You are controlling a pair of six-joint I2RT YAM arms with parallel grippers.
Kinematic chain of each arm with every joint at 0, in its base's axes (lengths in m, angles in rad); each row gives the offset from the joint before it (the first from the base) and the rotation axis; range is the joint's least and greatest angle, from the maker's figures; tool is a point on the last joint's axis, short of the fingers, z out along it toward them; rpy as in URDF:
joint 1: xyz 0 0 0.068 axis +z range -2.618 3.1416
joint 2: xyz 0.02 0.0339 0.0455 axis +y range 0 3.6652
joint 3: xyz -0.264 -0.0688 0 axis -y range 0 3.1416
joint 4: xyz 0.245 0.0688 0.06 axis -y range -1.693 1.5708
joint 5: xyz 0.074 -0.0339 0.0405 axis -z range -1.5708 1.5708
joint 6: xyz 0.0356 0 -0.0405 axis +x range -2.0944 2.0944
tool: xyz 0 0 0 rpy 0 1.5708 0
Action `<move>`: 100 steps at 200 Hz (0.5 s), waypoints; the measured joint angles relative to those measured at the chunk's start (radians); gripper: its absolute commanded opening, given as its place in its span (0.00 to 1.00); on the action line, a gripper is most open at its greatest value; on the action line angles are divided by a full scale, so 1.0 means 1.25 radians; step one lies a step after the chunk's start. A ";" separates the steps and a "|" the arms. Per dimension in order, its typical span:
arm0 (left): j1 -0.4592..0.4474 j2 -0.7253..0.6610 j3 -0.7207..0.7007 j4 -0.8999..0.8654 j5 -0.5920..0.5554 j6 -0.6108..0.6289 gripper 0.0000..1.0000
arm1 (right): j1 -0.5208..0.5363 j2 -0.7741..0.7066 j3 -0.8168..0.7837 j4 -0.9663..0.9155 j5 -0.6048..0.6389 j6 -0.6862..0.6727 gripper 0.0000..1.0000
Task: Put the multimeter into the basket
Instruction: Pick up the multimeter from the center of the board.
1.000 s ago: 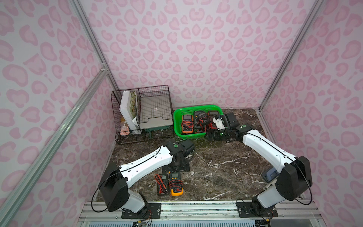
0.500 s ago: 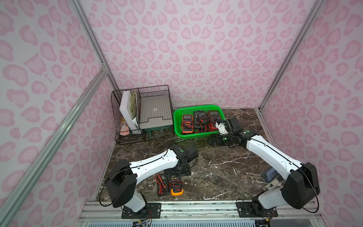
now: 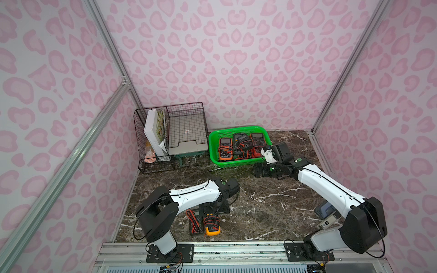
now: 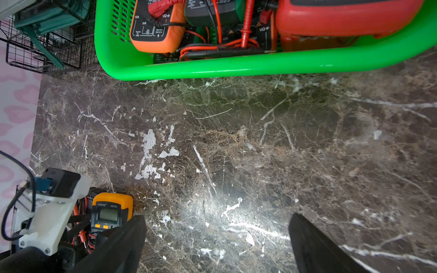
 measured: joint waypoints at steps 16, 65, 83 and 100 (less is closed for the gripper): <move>0.000 0.010 -0.007 0.010 0.007 0.000 0.93 | -0.005 0.000 0.000 0.000 0.000 -0.003 0.99; 0.000 0.036 -0.010 0.030 0.014 0.005 0.65 | -0.025 0.006 0.007 -0.005 0.000 -0.010 0.99; -0.001 0.036 -0.005 0.027 0.016 0.006 0.46 | -0.034 0.009 0.011 -0.006 0.000 -0.012 0.99; -0.002 0.034 0.009 0.031 0.020 0.012 0.30 | -0.044 0.011 0.014 -0.007 0.001 -0.012 0.99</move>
